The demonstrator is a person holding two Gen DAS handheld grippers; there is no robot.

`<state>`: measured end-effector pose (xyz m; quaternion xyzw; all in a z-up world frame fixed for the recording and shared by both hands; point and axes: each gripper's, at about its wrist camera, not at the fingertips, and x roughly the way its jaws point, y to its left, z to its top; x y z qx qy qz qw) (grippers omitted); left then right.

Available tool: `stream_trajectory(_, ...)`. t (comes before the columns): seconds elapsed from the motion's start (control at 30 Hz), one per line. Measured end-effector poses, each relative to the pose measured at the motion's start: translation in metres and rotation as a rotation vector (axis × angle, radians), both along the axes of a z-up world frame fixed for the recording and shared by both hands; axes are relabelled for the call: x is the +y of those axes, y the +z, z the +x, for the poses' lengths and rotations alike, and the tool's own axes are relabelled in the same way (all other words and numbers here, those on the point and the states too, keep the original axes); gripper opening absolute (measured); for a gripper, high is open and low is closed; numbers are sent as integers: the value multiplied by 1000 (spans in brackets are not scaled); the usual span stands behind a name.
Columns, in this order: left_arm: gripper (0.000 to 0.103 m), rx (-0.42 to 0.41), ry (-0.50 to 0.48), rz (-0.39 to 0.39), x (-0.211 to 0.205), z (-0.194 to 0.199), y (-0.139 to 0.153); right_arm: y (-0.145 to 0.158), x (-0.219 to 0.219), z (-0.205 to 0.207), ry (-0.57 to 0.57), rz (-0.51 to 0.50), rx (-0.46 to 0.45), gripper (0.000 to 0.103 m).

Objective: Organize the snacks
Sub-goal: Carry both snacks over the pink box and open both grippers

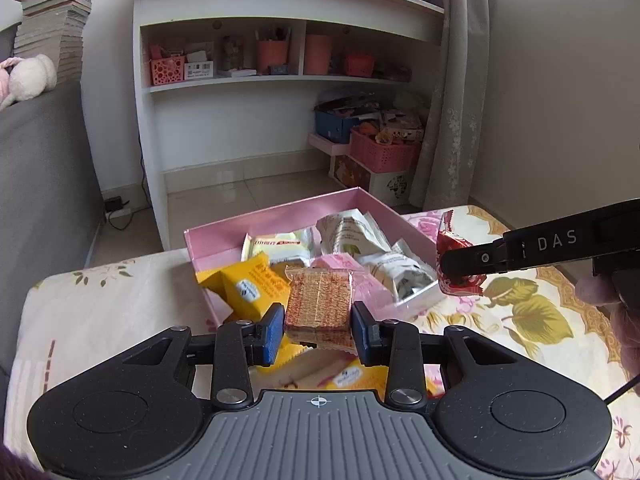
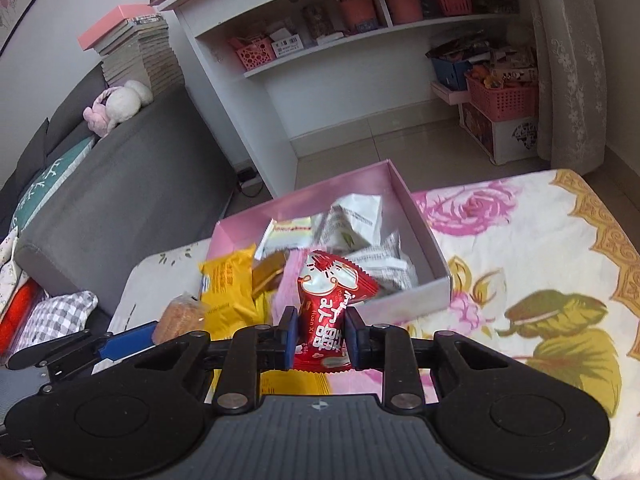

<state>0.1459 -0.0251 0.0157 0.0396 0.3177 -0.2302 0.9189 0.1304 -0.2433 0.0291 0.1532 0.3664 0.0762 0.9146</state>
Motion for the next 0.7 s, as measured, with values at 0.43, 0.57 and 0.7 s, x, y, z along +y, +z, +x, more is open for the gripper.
stream_trajectory(0.43, 33, -1, 34, 20, -27, 49, -24, -19, 0, 53, -21, 10, -25, 17)
stream_trajectory(0.57, 33, 1, 42, 20, -27, 53, -28, -26, 0, 58, -29, 4, -12, 17)
stream_trajectory(0.7, 33, -1, 50, 24, -29, 56, -28, -28, 1, 60, -31, 1, -7, 17)
